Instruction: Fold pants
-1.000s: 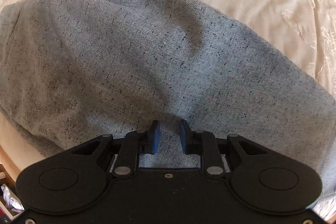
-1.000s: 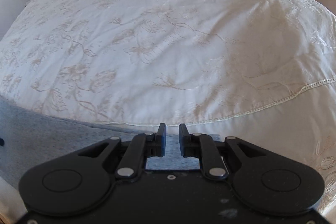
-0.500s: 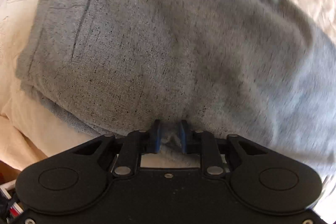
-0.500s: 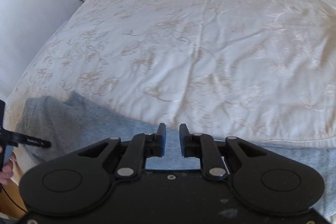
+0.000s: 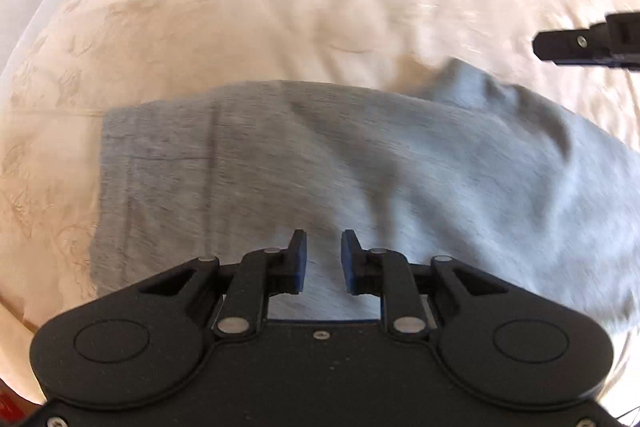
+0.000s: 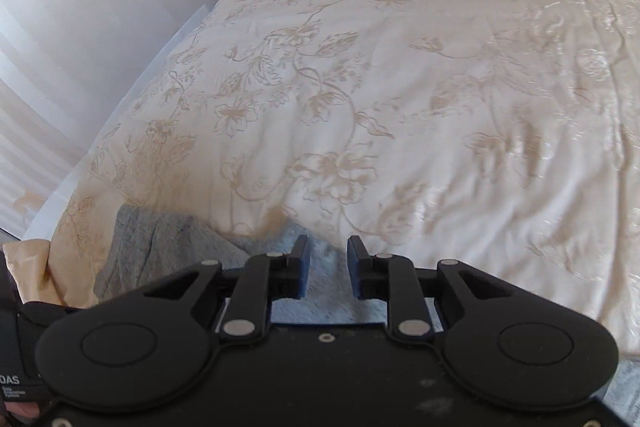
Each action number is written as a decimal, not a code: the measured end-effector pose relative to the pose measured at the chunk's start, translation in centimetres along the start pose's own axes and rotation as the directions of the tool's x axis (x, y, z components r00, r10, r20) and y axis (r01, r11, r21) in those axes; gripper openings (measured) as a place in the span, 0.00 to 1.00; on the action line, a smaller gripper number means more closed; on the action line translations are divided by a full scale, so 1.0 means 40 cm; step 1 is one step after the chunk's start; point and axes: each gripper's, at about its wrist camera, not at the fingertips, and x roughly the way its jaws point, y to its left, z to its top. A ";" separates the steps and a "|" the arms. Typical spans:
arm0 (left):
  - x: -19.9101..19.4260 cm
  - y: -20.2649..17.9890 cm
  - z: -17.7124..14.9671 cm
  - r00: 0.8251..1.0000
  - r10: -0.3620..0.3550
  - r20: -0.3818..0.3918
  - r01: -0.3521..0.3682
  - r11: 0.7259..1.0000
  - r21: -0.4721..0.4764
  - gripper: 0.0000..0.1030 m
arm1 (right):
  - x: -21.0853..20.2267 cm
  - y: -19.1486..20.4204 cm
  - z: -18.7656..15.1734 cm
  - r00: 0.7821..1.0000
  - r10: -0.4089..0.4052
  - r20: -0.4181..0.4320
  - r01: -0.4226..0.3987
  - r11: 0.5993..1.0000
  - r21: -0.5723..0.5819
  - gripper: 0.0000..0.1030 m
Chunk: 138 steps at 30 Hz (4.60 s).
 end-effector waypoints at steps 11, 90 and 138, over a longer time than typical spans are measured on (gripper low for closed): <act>0.084 0.026 -0.108 0.997 0.038 -0.070 -0.028 0.989 0.142 0.29 | 0.236 0.087 0.051 0.989 -0.011 -0.150 -0.006 0.993 -0.116 0.30; 0.082 0.020 -0.166 0.894 -0.356 -0.273 0.394 0.914 0.098 0.20 | -0.094 0.099 -0.379 0.993 -0.031 -0.112 0.036 0.998 0.049 0.13; 0.103 0.022 -0.152 0.899 -0.339 -0.277 0.374 0.923 0.085 0.21 | 0.234 -0.014 -0.077 0.966 -0.218 -0.141 0.181 0.955 -0.236 0.01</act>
